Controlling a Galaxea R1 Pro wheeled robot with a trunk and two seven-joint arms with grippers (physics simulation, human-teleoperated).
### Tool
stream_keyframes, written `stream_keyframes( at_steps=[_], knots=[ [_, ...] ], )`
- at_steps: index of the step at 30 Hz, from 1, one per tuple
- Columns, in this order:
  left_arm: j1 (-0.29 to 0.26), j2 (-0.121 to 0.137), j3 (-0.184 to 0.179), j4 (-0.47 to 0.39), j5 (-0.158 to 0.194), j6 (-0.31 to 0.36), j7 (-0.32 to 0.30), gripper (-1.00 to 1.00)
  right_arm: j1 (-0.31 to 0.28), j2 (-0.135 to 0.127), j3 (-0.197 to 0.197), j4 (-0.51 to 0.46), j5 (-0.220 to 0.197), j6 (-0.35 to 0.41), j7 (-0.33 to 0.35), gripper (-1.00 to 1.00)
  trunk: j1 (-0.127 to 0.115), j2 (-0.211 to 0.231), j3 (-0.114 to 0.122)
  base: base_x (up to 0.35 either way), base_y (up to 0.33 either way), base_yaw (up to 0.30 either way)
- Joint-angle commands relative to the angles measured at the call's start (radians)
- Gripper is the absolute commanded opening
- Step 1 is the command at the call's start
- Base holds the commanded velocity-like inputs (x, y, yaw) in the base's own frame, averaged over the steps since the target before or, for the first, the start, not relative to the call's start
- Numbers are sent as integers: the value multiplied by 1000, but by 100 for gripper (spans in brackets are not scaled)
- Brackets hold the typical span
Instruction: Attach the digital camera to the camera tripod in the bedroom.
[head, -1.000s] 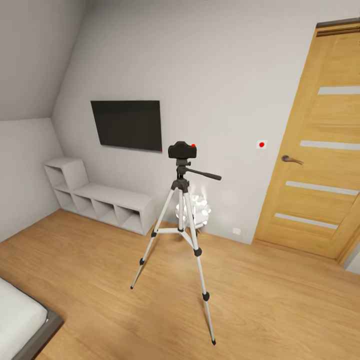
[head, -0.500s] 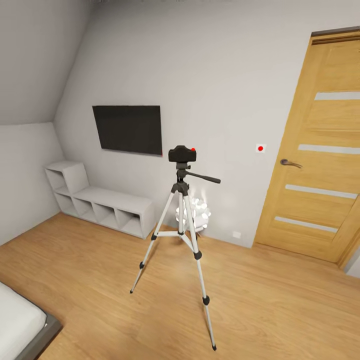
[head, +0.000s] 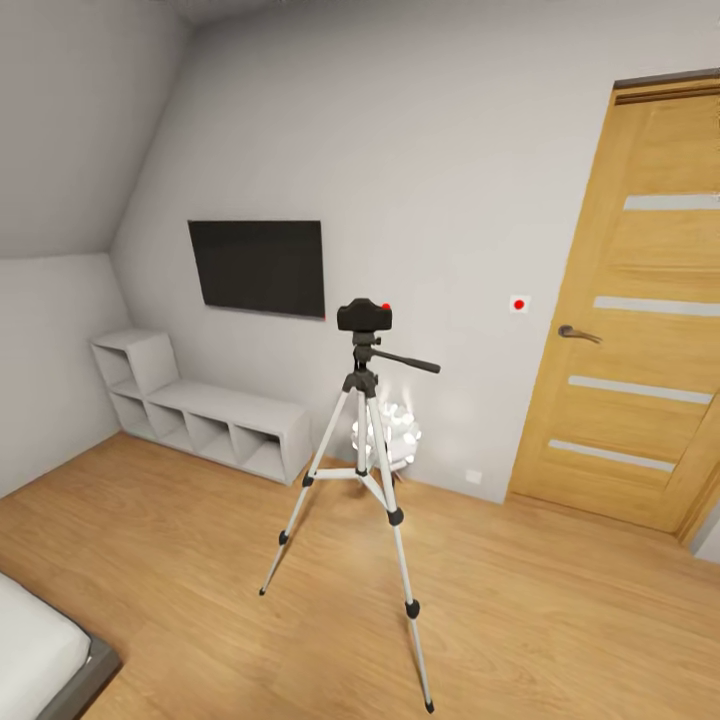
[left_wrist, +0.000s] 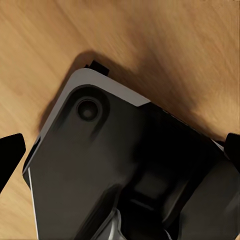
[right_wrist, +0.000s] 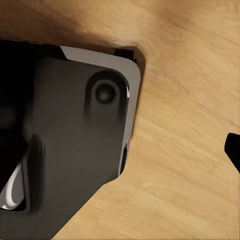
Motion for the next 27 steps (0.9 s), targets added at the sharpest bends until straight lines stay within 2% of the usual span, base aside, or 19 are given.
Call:
stream_keyframes(
  at_steps=[1,27],
  knots=[
    [0,0,-8,0,10,4,-1,100,-1,0,6,1,-1,1,4,100,1,-1,0,0,0,0],
    [0,-1,-8,0,10,4,0,100,-1,0,6,0,-1,1,4,100,1,-1,42,0,0,0]
  ],
)
